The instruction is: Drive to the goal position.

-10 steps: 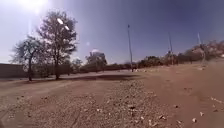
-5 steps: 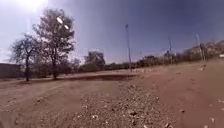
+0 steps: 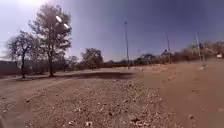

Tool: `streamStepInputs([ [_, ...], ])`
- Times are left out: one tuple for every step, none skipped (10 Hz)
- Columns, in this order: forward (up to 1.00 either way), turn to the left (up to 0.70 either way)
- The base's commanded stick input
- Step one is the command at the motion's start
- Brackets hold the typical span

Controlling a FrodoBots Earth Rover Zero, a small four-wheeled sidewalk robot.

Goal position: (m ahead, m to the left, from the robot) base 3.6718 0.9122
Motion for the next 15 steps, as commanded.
streamStepInputs([
  [0.50, 0.00],
  [0.50, 0.00],
  [0.50, 0.00],
  [0.50, 0.00],
  [0.50, 0.00],
  [0.50, 0.00],
  [0.50, 0.50],
  [0.50, 0.50],
  [0.50, 0.47],
  [0.50, 0.24],
  [0.50, 0.01],
  [0.50, 0.00],
  [0.50, 0.00],
  [0.50, 0.00],
  [0.50, 0.00],
])
